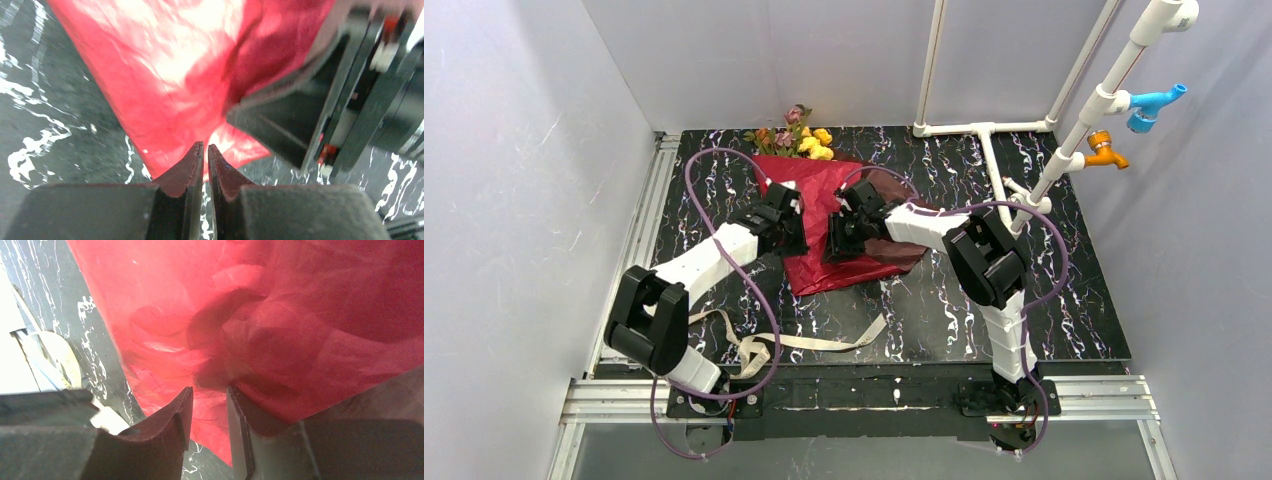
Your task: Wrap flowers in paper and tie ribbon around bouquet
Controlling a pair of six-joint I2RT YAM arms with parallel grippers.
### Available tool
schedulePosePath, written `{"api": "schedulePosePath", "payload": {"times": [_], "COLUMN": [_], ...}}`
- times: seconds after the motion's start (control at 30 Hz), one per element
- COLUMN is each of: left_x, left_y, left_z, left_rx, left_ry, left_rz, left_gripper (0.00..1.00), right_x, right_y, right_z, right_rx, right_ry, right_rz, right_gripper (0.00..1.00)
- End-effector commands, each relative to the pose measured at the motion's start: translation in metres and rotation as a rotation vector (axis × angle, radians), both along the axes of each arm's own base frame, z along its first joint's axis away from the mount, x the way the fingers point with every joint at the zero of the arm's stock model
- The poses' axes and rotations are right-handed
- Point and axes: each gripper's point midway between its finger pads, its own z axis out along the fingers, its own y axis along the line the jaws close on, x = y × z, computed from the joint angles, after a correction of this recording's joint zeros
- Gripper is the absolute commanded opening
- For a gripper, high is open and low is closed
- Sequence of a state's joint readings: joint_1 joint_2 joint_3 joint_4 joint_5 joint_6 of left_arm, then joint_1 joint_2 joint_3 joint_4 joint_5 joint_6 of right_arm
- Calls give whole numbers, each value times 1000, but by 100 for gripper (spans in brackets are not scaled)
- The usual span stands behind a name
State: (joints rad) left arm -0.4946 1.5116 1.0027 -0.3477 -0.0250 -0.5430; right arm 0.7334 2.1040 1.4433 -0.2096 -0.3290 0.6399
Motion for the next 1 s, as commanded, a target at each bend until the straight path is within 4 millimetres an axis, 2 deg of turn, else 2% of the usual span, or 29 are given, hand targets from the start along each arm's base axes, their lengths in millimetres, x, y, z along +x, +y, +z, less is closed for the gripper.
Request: {"api": "schedulePosePath", "payload": {"times": [0.0,0.17,0.4,0.6,0.87,0.97], "left_x": [28,60,95,121,163,177], "left_y": [29,43,65,83,104,111], "left_z": [5,-11,-37,-43,-34,-37], "left_rx": [69,102,90,96,75,69], "left_ry": [-6,14,47,60,29,32], "left_rz": [91,126,185,218,279,299], "left_gripper": [8,6,3,3,3,3], "right_x": [-2,-1,-5,-10,-13,-14], "right_y": [-2,-2,-4,-5,-5,-4], "right_z": [-12,-12,-17,-22,-25,-28], "right_rx": [-38,-45,-50,-53,-57,-57], "right_ry": [-3,-12,3,15,28,36], "right_rz": [43,62,87,104,135,146], "right_gripper": [40,40,40,40,40,40]}}
